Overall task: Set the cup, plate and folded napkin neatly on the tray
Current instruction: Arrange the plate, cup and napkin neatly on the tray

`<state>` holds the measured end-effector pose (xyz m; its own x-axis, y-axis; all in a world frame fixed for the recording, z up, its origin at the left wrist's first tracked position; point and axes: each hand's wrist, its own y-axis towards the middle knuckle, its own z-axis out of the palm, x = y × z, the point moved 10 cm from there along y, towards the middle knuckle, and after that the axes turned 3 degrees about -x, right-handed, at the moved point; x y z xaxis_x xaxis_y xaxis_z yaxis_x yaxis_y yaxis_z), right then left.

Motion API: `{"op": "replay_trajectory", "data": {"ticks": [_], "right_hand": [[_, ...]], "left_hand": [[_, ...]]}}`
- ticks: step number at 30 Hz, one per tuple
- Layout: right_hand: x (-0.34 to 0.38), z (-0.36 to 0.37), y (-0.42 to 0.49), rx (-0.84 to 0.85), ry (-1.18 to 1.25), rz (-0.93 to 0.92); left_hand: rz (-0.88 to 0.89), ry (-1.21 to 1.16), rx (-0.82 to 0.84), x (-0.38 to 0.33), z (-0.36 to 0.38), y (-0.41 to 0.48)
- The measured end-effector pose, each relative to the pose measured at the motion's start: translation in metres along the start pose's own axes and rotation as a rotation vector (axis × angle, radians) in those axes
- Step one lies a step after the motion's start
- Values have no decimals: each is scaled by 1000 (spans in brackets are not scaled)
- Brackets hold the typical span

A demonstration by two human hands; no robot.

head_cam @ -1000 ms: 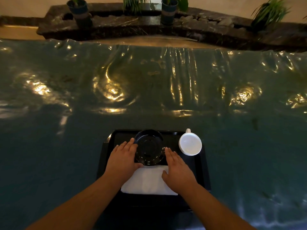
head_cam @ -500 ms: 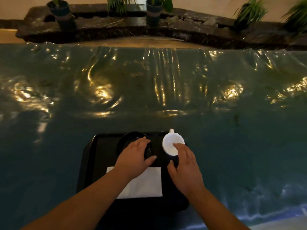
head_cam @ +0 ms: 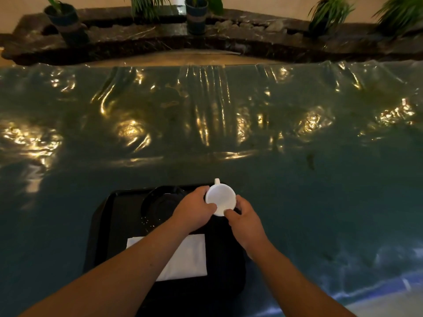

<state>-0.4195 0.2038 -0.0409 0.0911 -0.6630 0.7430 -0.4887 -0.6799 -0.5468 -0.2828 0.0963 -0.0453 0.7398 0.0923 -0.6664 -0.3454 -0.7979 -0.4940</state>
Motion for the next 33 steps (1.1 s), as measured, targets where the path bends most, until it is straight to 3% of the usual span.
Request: {"op": "replay_trajectory", "data": {"ticks": [10, 14, 21, 28, 33], "right_hand": [[8, -15, 13, -72, -7, -8], [5, -25, 2, -145, -5, -27], [-8, -13, -6, -81, 42, 49], [7, -20, 2, -116, 65, 10], [19, -21, 9, -114, 77, -27]], "left_hand": [[30, 274, -201, 3, -15, -11], [171, 260, -347, -13, -31, -8], [192, 276, -94, -15, -3, 7], [228, 204, -223, -11, -13, -10], [217, 166, -224, -1, -13, -18]]}}
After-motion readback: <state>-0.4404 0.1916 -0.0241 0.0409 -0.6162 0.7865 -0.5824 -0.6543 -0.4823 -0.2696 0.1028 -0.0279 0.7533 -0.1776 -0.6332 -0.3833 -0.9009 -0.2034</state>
